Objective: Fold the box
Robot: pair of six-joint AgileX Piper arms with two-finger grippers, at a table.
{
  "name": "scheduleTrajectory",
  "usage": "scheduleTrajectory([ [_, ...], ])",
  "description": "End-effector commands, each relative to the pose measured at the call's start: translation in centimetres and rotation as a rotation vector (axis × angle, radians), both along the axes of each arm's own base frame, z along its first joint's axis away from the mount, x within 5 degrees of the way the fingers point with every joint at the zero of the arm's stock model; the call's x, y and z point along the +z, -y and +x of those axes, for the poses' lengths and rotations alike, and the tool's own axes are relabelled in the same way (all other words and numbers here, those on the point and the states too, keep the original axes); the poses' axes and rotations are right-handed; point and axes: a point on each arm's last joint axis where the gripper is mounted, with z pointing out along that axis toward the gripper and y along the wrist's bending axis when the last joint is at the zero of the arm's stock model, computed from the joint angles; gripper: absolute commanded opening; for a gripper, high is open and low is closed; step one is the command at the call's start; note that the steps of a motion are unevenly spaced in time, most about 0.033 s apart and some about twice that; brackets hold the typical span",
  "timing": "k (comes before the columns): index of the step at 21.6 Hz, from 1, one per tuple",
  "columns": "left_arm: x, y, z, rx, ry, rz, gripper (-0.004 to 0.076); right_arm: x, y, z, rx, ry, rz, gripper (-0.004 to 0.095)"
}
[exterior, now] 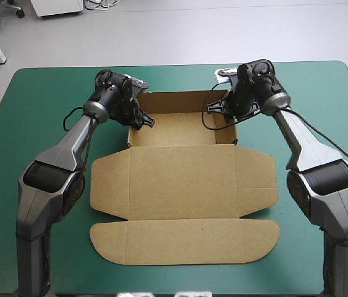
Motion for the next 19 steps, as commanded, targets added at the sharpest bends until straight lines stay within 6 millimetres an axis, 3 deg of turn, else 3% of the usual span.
scheduleTrajectory([
  [1, 5.2, -0.3, -1.0, -0.007, 0.125, -0.063, 0.0455, 4.1, 0.9, -1.1, 0.006, 0.092, 0.007, 0.0429],
  [5, 6.4, -0.2, -1.3, -0.016, 0.162, -0.104, 0.0455, 4.5, 1.2, -1.2, 0.003, 0.107, -0.011, 0.053],
  [11, 10.9, -0.5, -3.1, -0.031, 0.273, -0.173, 0.0455, 7.8, 1.8, -2.9, 0.0, 0.183, 0.001, 0.0538],
  [16, 16.4, -1.9, -7.2, -0.033, 0.381, -0.22, 0.0453, 11.9, 2.4, -5.9, 0.022, 0.289, 0.04, 0.0536],
  [19, 18.0, -3.0, -10.4, -0.025, 0.418, -0.239, 0.0436, 14.0, 3.0, -9.1, 0.044, 0.402, 0.067, 0.0466],
])
